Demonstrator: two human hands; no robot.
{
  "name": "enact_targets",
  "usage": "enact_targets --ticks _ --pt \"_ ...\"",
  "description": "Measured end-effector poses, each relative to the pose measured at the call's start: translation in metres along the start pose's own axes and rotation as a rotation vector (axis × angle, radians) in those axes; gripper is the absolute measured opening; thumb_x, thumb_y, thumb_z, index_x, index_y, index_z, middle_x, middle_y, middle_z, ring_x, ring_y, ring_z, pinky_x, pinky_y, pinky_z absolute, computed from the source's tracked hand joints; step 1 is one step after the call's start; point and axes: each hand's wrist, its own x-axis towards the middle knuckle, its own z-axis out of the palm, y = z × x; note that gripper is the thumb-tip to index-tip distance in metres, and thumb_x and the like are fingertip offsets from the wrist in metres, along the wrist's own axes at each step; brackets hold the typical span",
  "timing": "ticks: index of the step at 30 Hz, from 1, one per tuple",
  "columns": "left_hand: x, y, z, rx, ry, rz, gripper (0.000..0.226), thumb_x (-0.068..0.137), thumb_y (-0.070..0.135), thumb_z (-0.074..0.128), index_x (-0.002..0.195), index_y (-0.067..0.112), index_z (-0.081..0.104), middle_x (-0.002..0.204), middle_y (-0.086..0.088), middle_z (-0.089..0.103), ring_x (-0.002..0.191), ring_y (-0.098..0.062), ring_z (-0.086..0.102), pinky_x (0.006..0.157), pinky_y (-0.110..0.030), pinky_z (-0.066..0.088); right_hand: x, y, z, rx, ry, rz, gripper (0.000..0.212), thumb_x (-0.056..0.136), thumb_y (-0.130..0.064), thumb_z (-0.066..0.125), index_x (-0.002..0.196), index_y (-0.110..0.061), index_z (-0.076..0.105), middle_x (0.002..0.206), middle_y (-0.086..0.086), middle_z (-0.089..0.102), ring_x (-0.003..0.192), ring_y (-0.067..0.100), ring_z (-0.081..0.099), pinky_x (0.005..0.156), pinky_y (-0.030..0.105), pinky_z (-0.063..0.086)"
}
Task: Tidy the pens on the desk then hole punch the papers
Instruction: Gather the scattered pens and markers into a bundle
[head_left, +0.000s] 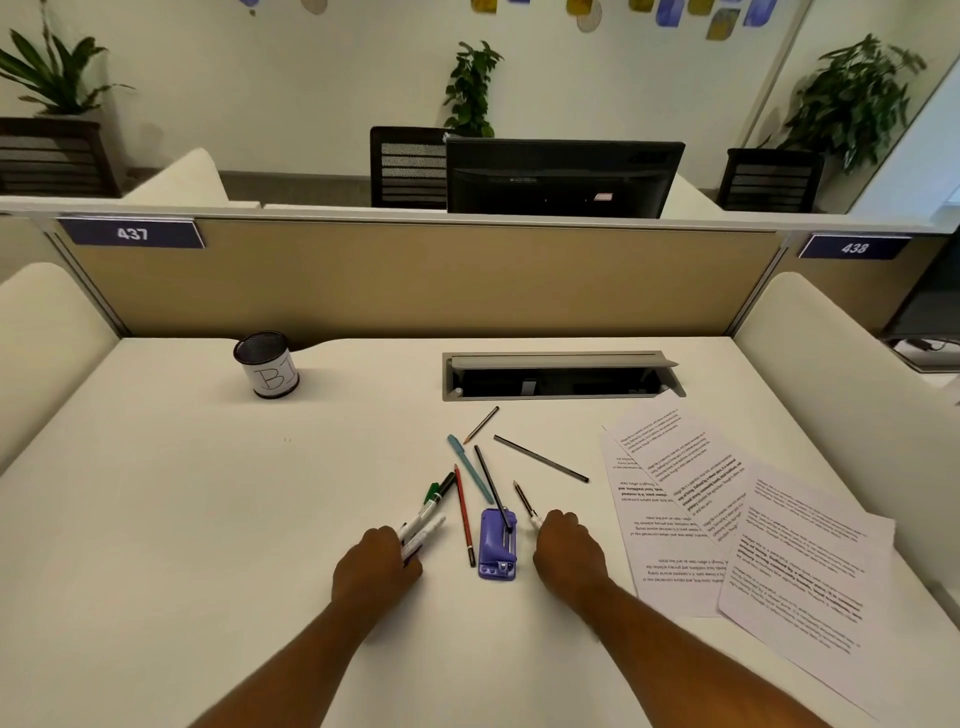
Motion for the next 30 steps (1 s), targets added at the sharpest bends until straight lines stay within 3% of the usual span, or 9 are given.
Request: enact_targets --ticks 8,11,13,16,19,23,26,28,30 --pt "0.007 0.001 -0.006 0.035 -0.068 0.049 0.022 0.086 0.041 0.055 0.091 0.023 0.043 0.094 0.002 0.051 0.094 -0.022 0.062 0.07 -0.029 0.044 0.003 -0.003 -0.007 0.035 -0.112 0.027 0.028 0.1 -0.014 0.046 0.127 -0.007 0.048 0.126 0.014 0.057 0.113 0.029 0.06 0.093 0.034 0.051" --pt "0.009 0.0 -0.008 -0.004 -0.059 0.045 0.021 0.086 0.04 0.055 0.089 0.023 0.044 0.091 0.003 0.049 0.084 -0.019 0.056 0.066 -0.027 0.04 0.009 0.001 -0.018 0.148 -0.184 0.074 0.03 0.098 -0.018 0.048 0.125 -0.005 0.047 0.126 0.016 0.058 0.114 0.032 0.061 0.092 0.036 0.049" --pt "0.01 0.0 -0.01 -0.044 -0.044 0.025 0.022 0.085 0.041 0.056 0.087 0.022 0.045 0.088 0.002 0.051 0.077 -0.019 0.052 0.063 -0.028 0.038 0.013 0.005 -0.028 0.229 -0.231 0.109 0.031 0.098 -0.021 0.05 0.125 -0.004 0.044 0.123 0.016 0.06 0.11 0.033 0.065 0.085 0.036 0.05" --pt "0.01 -0.001 -0.013 -0.124 0.002 -0.029 0.024 0.085 0.04 0.058 0.084 0.02 0.045 0.083 0.002 0.053 0.073 -0.021 0.053 0.058 -0.029 0.037 0.015 0.01 -0.041 0.489 -0.236 0.232 0.025 0.1 -0.016 0.049 0.12 -0.006 0.038 0.112 0.019 0.061 0.083 0.033 0.07 0.067 0.041 0.06" --pt "0.01 -0.001 -0.016 -0.223 0.066 -0.087 0.026 0.085 0.038 0.061 0.083 0.018 0.044 0.079 0.001 0.054 0.071 -0.022 0.052 0.057 -0.03 0.035 0.017 0.008 -0.05 0.657 -0.212 0.273 0.023 0.102 -0.016 0.046 0.119 -0.004 0.036 0.1 0.018 0.059 0.069 0.023 0.063 0.05 0.033 0.052" --pt "0.014 0.004 -0.019 -0.406 0.072 -0.116 0.026 0.087 0.032 0.063 0.085 0.012 0.047 0.084 -0.005 0.058 0.074 -0.024 0.054 0.06 -0.032 0.038 0.028 -0.009 -0.054 0.677 -0.189 0.204 0.025 0.102 -0.022 0.047 0.12 -0.006 0.043 0.095 0.013 0.054 0.071 0.021 0.053 0.049 0.03 0.045" --pt "0.018 0.009 -0.021 -0.479 -0.003 -0.146 0.026 0.087 0.032 0.063 0.091 0.008 0.053 0.092 -0.01 0.063 0.087 -0.031 0.062 0.069 -0.035 0.047 0.041 -0.031 -0.06 0.711 -0.166 0.163 0.018 0.098 -0.023 0.05 0.11 -0.011 0.055 0.076 0.004 0.054 0.058 0.016 0.048 0.044 0.026 0.04" --pt "0.018 0.011 -0.021 -0.504 -0.042 -0.166 0.027 0.088 0.033 0.063 0.094 0.008 0.054 0.098 -0.012 0.064 0.094 -0.032 0.064 0.074 -0.036 0.051 0.051 -0.045 -0.062 0.675 -0.136 0.138 0.018 0.095 -0.029 0.056 0.1 -0.012 0.06 0.069 0.001 0.056 0.055 0.015 0.051 0.043 0.025 0.043" --pt "0.018 0.012 -0.02 -0.511 -0.055 -0.188 0.027 0.089 0.034 0.062 0.094 0.009 0.054 0.1 -0.013 0.065 0.095 -0.031 0.064 0.078 -0.037 0.053 0.061 -0.059 -0.065 0.586 -0.123 0.13 0.03 0.094 -0.041 0.061 0.102 -0.012 0.063 0.077 0.002 0.063 0.064 0.017 0.06 0.05 0.028 0.051"
